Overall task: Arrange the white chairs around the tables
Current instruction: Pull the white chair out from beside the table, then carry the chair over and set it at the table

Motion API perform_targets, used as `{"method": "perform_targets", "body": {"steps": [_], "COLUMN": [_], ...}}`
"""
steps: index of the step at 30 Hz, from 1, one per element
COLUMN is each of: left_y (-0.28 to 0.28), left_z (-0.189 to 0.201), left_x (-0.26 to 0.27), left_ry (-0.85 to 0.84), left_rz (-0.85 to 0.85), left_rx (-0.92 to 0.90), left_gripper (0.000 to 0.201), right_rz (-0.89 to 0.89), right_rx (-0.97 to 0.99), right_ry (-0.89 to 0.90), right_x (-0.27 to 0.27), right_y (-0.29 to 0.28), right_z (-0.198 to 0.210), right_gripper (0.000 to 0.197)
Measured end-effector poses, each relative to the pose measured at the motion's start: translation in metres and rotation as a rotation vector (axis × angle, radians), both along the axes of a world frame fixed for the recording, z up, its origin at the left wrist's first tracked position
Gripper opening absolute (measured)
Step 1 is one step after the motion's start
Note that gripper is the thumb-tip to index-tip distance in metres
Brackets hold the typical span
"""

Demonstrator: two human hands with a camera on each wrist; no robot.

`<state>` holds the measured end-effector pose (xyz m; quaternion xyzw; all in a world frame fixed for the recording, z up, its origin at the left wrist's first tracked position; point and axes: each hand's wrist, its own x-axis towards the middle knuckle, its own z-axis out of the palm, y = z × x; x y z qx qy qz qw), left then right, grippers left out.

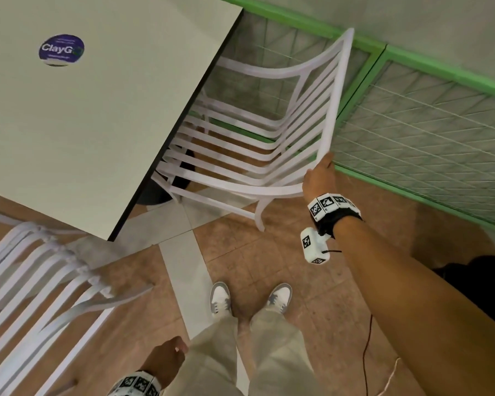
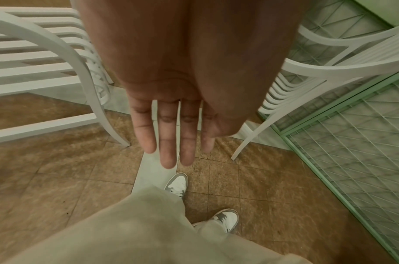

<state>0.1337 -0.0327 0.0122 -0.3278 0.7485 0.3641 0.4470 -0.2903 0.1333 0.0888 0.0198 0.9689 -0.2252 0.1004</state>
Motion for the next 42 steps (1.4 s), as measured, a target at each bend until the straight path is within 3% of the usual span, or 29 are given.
{"method": "perform_targets", "body": {"steps": [3,10,13,15,17,20,22,25,26,29,31,36,39,42], "left_y": [0.004,0.003,0.004,0.009,0.021,0.052,0.079,0.122,0.133,0.144,0.147,0.177,0.183,0.186], "left_z": [-0.002,-0.004,-0.001,0.0,0.003,0.004,-0.009,-0.038,-0.037,-0.014,-0.007,-0.016,-0.02,-0.011], "left_x": [0.003,-0.005,-0.001,0.01,0.026,0.069,0.114,0.178,0.191,0.222,0.25,0.342,0.421,0.511], "left_ry": [-0.004,0.036,0.048,0.026,0.025,-0.008,-0.046,-0.077,-0.084,-0.03,0.012,0.07,0.045,0.083], "left_rz": [0.032,0.06,0.15,0.241,0.347,0.54,0.647,0.737,0.768,1.021,1.17,1.422,1.572,1.75], "left_rx": [-0.005,-0.004,-0.002,-0.003,-0.018,-0.054,-0.078,-0.015,-0.017,-0.074,-0.098,0.0,0.119,-0.051], "left_gripper": [0.025,0.026,0.024,0.022,0.021,0.025,0.028,0.044,0.047,0.024,0.021,0.021,0.019,0.023], "right_rz": [0.026,-0.01,0.012,-0.016,0.067,0.49,0.689,0.755,0.76,0.821,0.891,1.17,1.253,1.326], "right_rx": [-0.003,-0.208,-0.468,-0.535,-0.389,0.143,0.36,0.416,0.421,0.481,0.482,0.439,0.4,0.393], "right_ry": [-0.017,-0.039,0.002,-0.104,-0.298,-0.691,-0.779,-0.801,-0.795,-0.745,-0.695,-0.609,-0.571,-0.597], "right_x": [0.001,0.014,0.048,0.081,0.11,0.143,0.164,0.187,0.192,0.21,0.24,0.373,0.457,0.53], "right_y": [0.004,0.016,0.038,0.059,0.085,0.117,0.128,0.129,0.123,0.092,0.052,-0.073,-0.132,-0.176], "right_z": [0.006,0.018,0.005,-0.018,-0.044,-0.078,-0.086,-0.08,-0.078,-0.091,-0.094,-0.061,-0.061,-0.079], "right_gripper": [0.062,0.059,0.042,0.044,0.045,0.034,0.028,0.018,0.023,0.034,0.035,0.022,0.031,0.025]}}
